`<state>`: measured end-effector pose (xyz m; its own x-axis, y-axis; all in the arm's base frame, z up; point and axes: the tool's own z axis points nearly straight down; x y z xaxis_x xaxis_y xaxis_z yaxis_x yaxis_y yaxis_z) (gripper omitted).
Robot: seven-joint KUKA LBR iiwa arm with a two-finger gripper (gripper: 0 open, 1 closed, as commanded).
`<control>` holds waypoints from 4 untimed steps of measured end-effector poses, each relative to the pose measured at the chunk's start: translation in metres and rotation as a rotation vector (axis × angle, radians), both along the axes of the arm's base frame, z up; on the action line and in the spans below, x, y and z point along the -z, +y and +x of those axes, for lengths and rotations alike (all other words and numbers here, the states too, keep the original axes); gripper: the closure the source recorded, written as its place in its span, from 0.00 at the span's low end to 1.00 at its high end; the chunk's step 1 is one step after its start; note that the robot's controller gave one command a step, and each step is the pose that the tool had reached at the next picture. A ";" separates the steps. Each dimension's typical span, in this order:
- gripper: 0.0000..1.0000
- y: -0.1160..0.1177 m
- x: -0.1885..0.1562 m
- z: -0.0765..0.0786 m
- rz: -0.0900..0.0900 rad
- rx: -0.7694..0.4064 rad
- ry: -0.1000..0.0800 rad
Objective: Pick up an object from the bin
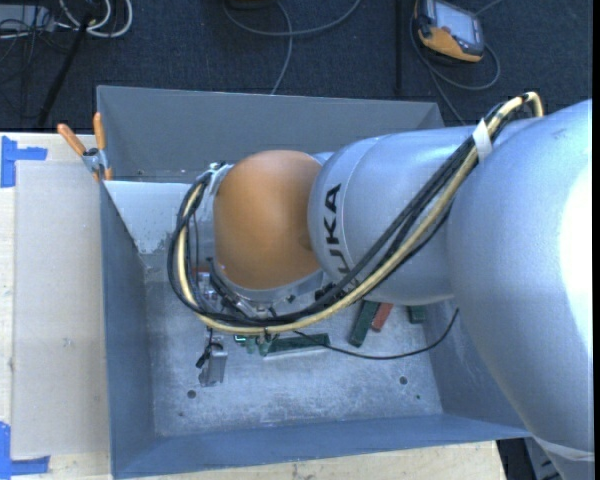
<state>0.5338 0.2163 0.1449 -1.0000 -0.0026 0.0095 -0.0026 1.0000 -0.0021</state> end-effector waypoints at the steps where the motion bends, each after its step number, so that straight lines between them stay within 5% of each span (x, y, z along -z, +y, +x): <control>1: 0.00 -0.075 0.060 0.016 -0.004 0.021 -0.002; 2: 0.00 -0.153 0.076 0.048 0.000 -0.130 -0.011; 3: 1.00 -0.149 0.075 0.047 0.004 -0.131 -0.010; 4: 1.00 -0.144 -0.076 0.085 0.003 -0.159 -0.020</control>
Offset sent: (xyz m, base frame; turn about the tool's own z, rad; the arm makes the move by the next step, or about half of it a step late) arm 0.0162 -0.0697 -0.0553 0.0142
